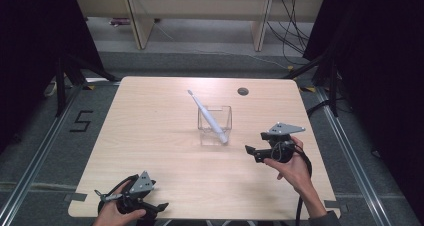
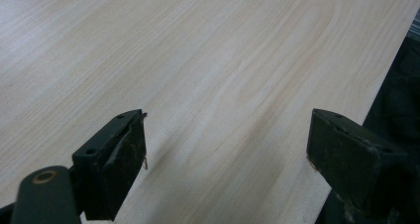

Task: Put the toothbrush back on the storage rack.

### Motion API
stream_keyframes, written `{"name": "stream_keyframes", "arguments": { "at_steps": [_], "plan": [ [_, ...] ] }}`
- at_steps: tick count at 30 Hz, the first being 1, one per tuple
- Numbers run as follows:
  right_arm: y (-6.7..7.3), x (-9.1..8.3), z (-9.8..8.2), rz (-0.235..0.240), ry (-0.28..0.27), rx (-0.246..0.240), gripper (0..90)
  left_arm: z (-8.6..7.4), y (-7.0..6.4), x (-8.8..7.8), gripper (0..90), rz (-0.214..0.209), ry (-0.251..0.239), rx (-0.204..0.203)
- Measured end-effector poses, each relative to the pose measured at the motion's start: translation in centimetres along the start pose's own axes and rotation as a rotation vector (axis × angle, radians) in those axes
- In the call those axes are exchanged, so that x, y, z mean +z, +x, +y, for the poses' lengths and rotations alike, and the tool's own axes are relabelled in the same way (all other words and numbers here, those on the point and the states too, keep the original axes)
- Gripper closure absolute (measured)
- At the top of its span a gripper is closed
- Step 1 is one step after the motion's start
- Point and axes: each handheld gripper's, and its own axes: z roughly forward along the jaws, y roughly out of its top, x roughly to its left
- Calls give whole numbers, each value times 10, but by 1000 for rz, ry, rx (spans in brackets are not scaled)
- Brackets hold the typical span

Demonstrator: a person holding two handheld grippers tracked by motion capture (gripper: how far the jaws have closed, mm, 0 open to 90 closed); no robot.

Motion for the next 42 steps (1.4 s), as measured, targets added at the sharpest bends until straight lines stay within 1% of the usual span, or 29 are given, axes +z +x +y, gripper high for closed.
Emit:
{"name": "stream_keyframes", "arguments": {
  "at_steps": [1,4,7,12,13,15,17,18,19,21,22,23,24,25,26,27,28,29,31,32,33,34,35,36,37,39,40,41,42],
  "plan": [
    [0,0,-1,2,-5,-9,224,0,0,0,148,0,-2,0],
    [4,0,-6,4,-13,21,227,0,-1,0,148,2,-8,4],
    [6,1,-12,4,-2,27,227,0,-1,0,148,0,-11,6],
    [7,2,-21,5,4,15,228,0,-2,0,148,-4,-6,6],
    [9,3,-23,16,-1,38,228,0,-1,0,148,-2,-7,6],
    [8,2,-25,2,-3,12,228,0,-1,0,148,-2,-8,6],
    [9,0,-28,10,-2,34,229,0,-1,0,148,0,-7,5],
    [8,0,-29,1,-13,12,229,0,-1,0,148,-1,-8,6],
    [8,0,-31,3,-6,15,227,0,-1,0,148,-1,-7,6],
    [10,0,-34,17,-3,45,228,0,-1,0,148,1,-7,6],
    [9,0,-36,-2,-7,14,228,0,-1,0,148,-3,-6,7],
    [10,-1,-37,5,8,29,228,0,-1,0,148,0,-2,6],
    [10,1,-39,4,-4,29,228,0,-1,0,148,2,-7,8],
    [11,0,-39,6,8,39,228,0,-1,0,148,2,-8,5],
    [9,0,-40,9,5,16,227,0,-2,0,148,-5,-13,-1],
    [11,0,-42,14,3,40,227,0,-1,0,148,2,-8,4],
    [10,0,-42,4,-8,23,227,0,-1,0,148,2,-9,2],
    [12,-1,-43,10,5,51,224,0,-1,0,148,2,-8,2],
    [10,-2,-44,8,2,22,225,-1,-1,0,148,4,-7,1],
    [12,-2,-46,8,-6,38,225,-1,-2,0,148,-5,-14,-7],
    [13,-3,-47,15,7,48,225,-1,-2,0,148,-4,-15,-12],
    [11,-3,-47,8,7,23,224,-1,-2,0,148,-4,-16,-6],
    [12,-3,-49,11,4,40,225,-1,-1,0,148,5,-9,3],
    [11,-4,-50,5,0,30,225,0,-2,0,148,3,-10,2],
    [13,-5,-51,12,11,54,225,0,-2,0,148,3,-9,5],
    [13,-6,-53,7,9,49,225,-1,-2,0,148,2,-6,9],
    [12,-6,-54,7,7,29,225,-1,-2,0,148,3,-9,6],
    [13,-7,-55,8,13,48,224,-1,-2,-1,148,2,-13,5],
    [13,-6,-57,20,5,49,224,-1,-1,0,148,3,-14,2]
  ]
}}
